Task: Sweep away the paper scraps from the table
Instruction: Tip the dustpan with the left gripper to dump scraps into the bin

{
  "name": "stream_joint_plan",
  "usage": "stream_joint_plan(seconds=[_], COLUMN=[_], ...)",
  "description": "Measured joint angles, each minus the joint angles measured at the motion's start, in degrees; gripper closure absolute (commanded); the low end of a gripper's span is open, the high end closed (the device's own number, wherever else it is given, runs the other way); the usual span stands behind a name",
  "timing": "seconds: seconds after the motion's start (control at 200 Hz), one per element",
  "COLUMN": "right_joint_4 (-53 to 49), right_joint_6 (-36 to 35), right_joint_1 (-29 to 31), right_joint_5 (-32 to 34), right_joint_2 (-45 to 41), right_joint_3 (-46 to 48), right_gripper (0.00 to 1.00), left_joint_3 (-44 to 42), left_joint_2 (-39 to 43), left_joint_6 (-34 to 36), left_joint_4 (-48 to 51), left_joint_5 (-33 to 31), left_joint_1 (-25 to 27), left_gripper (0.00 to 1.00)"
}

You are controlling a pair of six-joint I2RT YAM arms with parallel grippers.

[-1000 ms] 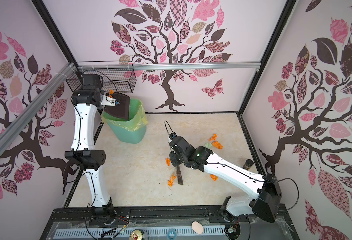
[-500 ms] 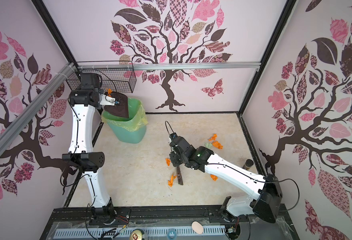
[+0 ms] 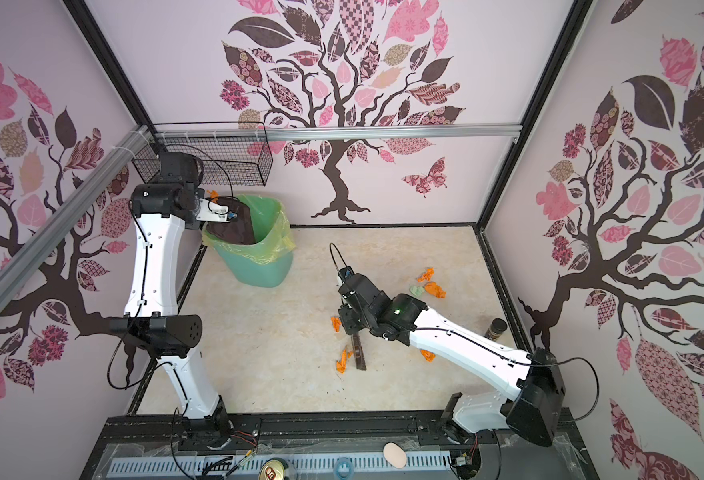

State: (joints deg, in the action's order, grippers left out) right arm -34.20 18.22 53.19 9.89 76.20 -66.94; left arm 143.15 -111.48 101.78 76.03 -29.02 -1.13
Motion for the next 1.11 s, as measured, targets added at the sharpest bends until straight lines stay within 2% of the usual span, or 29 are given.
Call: stream_joint_plan(seconds=[0.61, 0.73, 0.81, 1.105], right_joint_4=[1.05, 1.90, 2.25, 2.36], right_joint_6=[0.04, 0.04, 0.09, 0.48], right_joint_1=[0.50, 0.55, 0.55, 0.55], right_joint_5=[0.52, 0.52, 0.52, 0.52], right_joint_2=[-0.11, -0.22, -0.57, -1.29], right_joint_3=[0.59, 1.03, 1.42, 2.08], right_gripper=[1.00, 1.00, 1.00, 1.00], left_joint_3=[1.84, 2.27, 2.36, 2.36], left_joint_2=[-2.05, -2.40, -2.60, -2.71], left_joint_6=[9.22, 9.49, 9.46, 9.53], left_joint_4=[-1.84, -2.32, -2.34, -3.63], left_joint_5=[-5.57, -6.03, -6.08, -5.31], left_joint_1=[4.15, 4.94, 5.05, 5.05], left_gripper=[0.94, 0.95, 1.00, 1.00])
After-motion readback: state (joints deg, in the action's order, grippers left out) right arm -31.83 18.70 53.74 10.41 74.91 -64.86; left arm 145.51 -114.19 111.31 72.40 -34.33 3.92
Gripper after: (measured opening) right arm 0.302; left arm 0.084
